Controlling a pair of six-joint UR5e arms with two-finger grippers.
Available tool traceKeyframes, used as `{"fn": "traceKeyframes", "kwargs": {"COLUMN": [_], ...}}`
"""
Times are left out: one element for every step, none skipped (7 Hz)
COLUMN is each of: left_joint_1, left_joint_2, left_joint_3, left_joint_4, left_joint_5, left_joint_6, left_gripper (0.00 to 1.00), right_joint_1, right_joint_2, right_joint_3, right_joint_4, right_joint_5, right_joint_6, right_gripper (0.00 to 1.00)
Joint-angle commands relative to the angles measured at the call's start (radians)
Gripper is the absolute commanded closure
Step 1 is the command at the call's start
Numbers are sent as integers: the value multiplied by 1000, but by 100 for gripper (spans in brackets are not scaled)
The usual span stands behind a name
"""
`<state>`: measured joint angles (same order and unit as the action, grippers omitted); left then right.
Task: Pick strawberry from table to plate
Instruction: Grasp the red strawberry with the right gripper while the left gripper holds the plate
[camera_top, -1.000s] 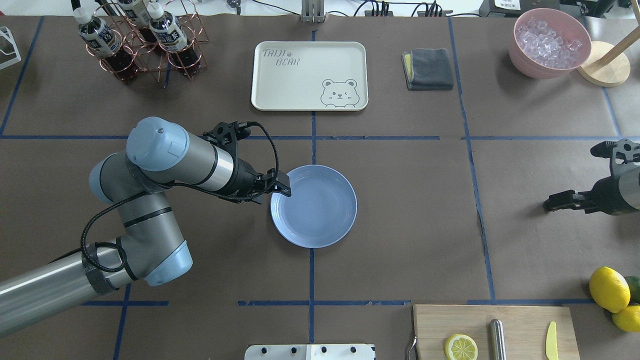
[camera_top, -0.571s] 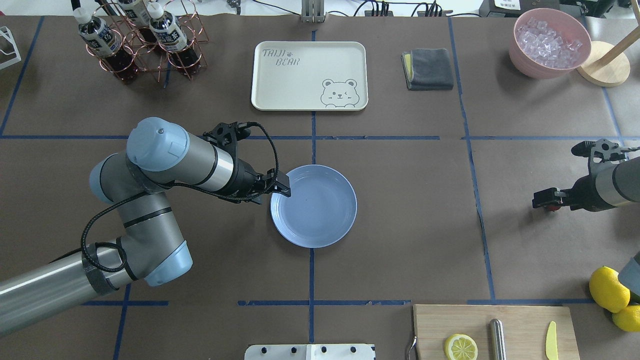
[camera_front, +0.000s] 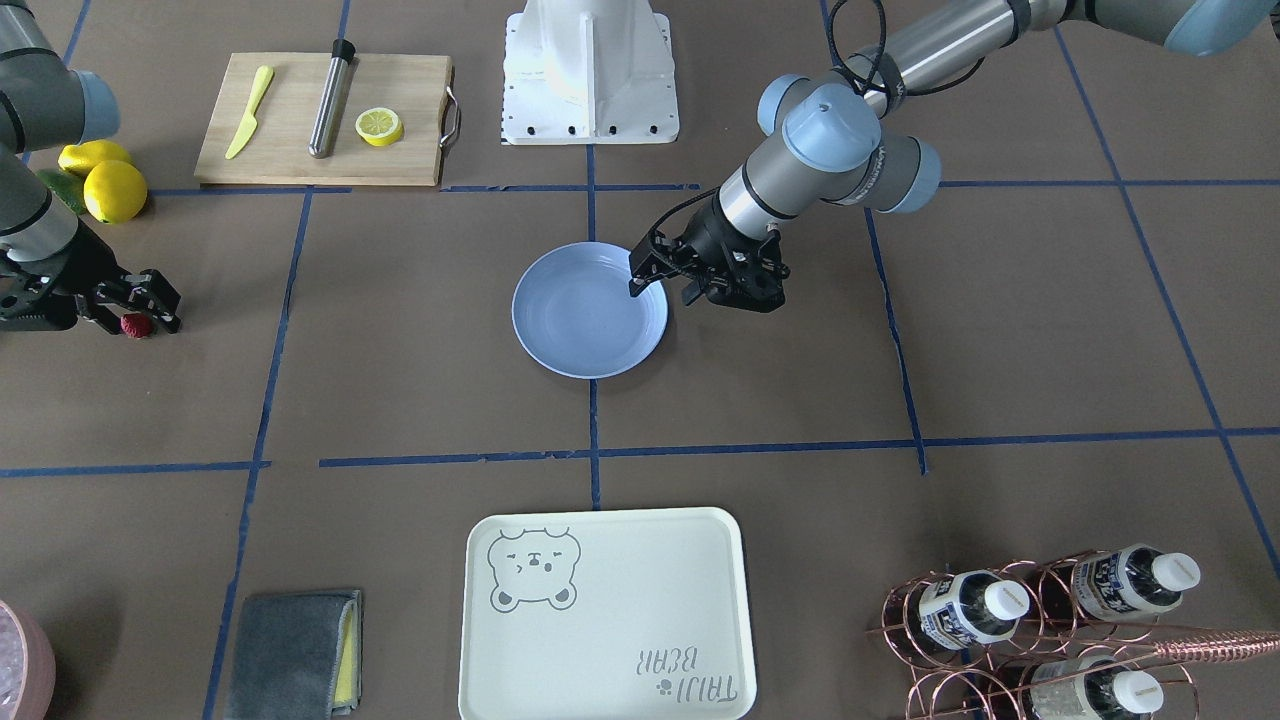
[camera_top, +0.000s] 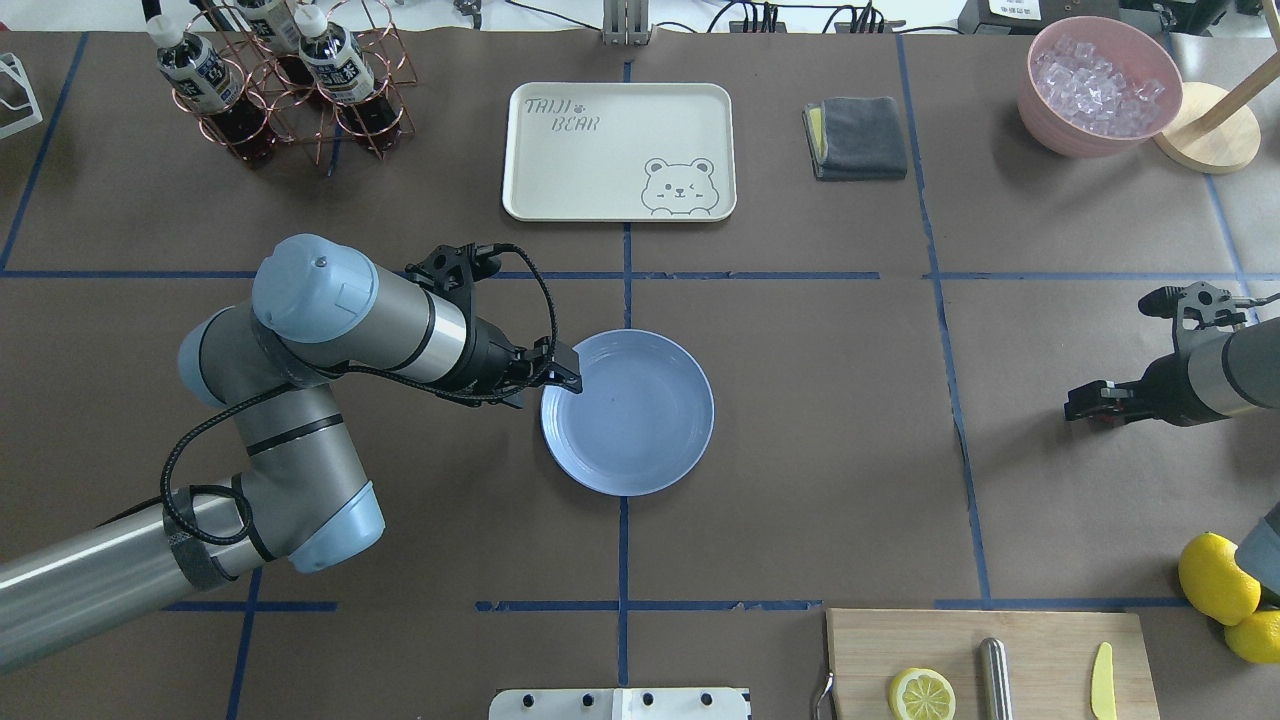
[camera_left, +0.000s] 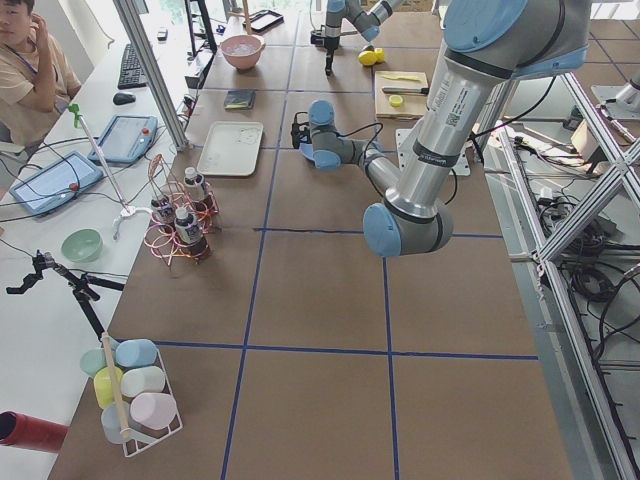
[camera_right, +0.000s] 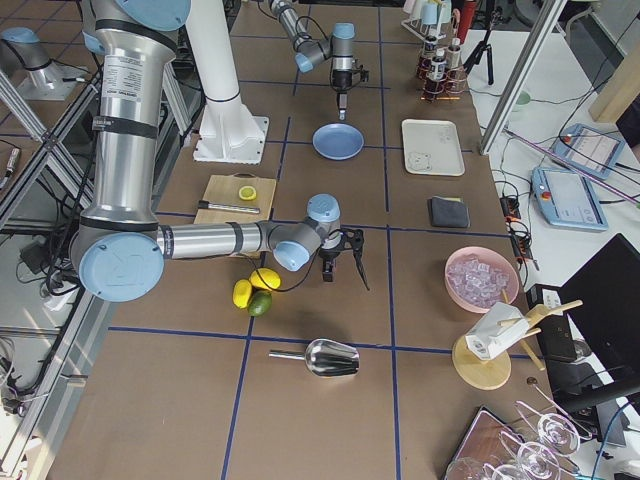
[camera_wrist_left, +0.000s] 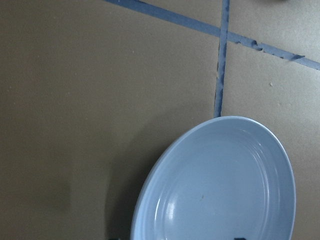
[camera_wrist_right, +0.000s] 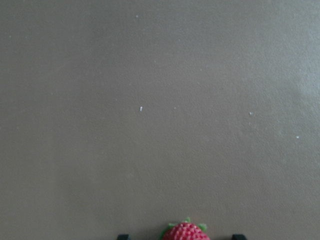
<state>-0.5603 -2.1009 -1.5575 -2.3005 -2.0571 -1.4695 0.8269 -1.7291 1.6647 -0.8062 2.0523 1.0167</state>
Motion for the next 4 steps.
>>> {"fn": "traceKeyframes", "kwargs": {"left_joint_1": [0,0,-1,-9], "left_joint_2": [1,2,2,8], "left_joint_3": [-1,-1,-4,-39], "left_joint_4": [-1,-1,-2,-1], "left_joint_5": [0,0,0,0], "left_joint_6": [0,0,0,2], "left_gripper": [17,17,17,17], "right_joint_1": [1,3,3,-3], "right_joint_2": [-26,-33,-52,-46], "right_joint_3": [20,21,88,160], "right_joint_4": [12,13,12,-5], "right_joint_5": [2,2,8,6], "right_joint_6": [-3,-6,0,19], "right_gripper": [100,100,100,100]}}
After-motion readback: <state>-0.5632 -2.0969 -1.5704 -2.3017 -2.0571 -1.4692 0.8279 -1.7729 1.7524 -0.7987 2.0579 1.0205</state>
